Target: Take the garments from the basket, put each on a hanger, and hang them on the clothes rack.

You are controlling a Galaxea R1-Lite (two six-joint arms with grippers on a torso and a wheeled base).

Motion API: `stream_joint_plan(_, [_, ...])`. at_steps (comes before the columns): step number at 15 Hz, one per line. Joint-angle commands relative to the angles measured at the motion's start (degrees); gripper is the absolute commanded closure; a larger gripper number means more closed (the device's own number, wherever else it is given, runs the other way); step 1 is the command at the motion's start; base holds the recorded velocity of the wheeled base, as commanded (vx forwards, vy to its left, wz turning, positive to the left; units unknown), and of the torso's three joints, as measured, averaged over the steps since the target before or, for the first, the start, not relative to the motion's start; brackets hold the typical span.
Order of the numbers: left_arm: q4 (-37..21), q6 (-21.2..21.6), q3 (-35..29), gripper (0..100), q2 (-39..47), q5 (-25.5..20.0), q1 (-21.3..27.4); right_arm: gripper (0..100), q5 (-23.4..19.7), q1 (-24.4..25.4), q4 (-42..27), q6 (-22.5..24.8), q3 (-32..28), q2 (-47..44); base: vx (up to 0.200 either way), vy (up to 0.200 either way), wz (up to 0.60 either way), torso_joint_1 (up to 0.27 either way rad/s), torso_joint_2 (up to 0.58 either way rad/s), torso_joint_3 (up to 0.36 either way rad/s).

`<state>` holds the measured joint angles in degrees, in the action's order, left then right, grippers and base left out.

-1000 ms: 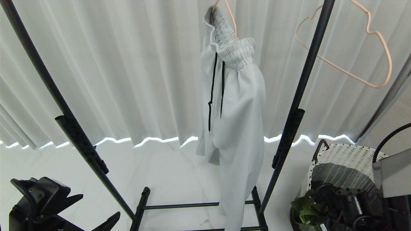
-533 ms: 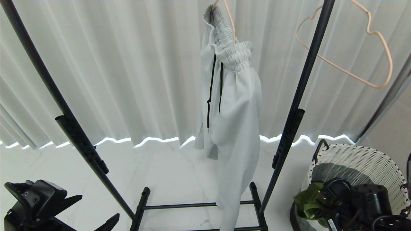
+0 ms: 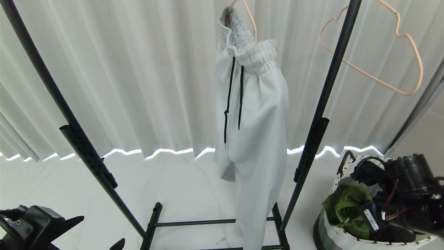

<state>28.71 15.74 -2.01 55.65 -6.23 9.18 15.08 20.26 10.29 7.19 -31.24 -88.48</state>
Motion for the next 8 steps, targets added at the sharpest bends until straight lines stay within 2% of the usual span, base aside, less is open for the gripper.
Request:
stream_joint_plan(1, [0.0,0.0,-0.3,0,-0.1,0.0,0.0,100,-0.1,0.5,-14.2,-2.3,-14.0,9.6,0.0,0.0,0.0,0.0,0.0,0.0])
stream_joint_plan(5, [0.0,3.5,0.0,0,-0.1,0.1,0.0,100,-0.1,4.3,-32.2,-7.1,-29.0,12.3,0.0,0.0,0.0,0.0,0.0,0.0])
stream_joint_plan(8, [0.0,3.8,-0.1,0,0.0,0.1,0.0,100,-0.1,9.4,-39.5,-10.7,-35.8,12.7,-0.2,0.0,0.0,0.002,0.0,-0.001])
